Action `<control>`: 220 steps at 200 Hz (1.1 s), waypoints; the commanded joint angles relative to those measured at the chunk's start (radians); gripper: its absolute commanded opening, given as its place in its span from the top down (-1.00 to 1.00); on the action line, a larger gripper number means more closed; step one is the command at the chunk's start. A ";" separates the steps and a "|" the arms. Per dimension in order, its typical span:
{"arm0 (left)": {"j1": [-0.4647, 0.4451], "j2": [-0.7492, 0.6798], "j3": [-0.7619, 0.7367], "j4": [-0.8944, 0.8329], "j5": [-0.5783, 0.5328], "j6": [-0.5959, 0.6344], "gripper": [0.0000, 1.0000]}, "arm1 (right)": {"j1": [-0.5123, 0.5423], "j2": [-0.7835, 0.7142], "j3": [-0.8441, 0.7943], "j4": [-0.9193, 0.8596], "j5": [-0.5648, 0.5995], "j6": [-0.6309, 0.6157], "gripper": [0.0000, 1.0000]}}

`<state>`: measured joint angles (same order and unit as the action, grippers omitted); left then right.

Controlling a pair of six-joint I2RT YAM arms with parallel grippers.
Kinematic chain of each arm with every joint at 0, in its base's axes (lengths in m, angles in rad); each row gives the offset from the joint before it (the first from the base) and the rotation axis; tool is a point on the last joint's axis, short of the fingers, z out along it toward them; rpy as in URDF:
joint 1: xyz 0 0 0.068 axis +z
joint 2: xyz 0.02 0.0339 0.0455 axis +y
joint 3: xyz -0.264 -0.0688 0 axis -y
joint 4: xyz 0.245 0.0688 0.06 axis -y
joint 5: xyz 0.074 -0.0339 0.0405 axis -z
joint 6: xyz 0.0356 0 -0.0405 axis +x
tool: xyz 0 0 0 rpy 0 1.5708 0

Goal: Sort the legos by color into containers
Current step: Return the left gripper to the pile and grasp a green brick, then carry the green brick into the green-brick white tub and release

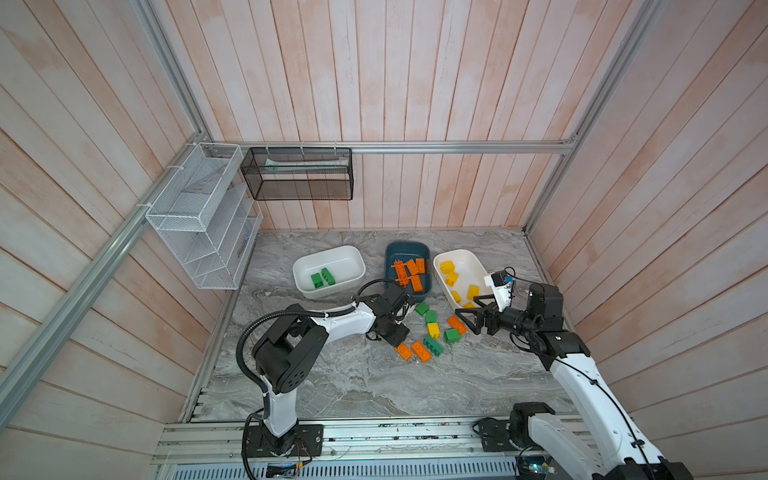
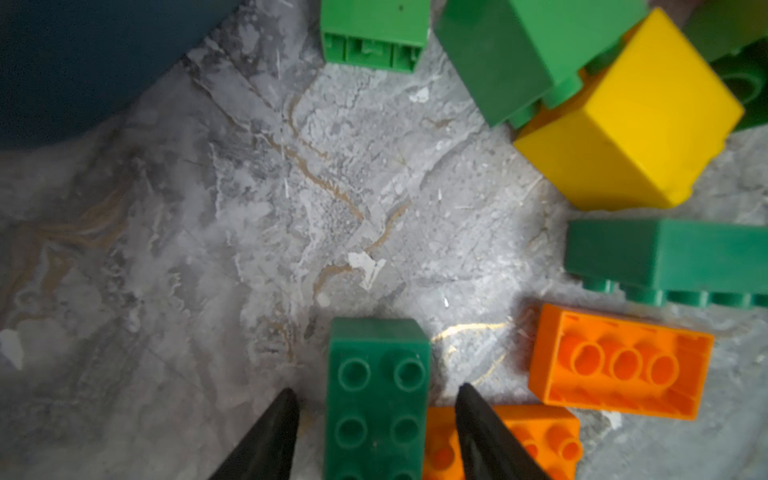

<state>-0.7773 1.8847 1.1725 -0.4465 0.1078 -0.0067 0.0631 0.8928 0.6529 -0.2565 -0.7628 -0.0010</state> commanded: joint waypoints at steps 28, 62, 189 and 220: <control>0.007 0.047 0.020 0.011 -0.049 -0.022 0.14 | 0.004 0.006 0.004 -0.019 0.011 -0.014 -0.96; 0.009 0.039 0.021 -0.028 -0.097 -0.013 0.36 | 0.004 0.006 0.010 -0.023 0.022 -0.019 -0.96; 0.324 -0.126 0.304 -0.200 -0.123 0.098 0.38 | 0.083 0.067 0.010 0.094 0.003 0.053 -0.96; 0.455 -0.013 0.385 -0.146 -0.136 0.046 0.38 | 0.127 0.089 0.014 0.126 0.025 0.072 -0.96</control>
<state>-0.3965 1.7767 1.5017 -0.6361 -0.0078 0.0597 0.1635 0.9657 0.6533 -0.1761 -0.7555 0.0456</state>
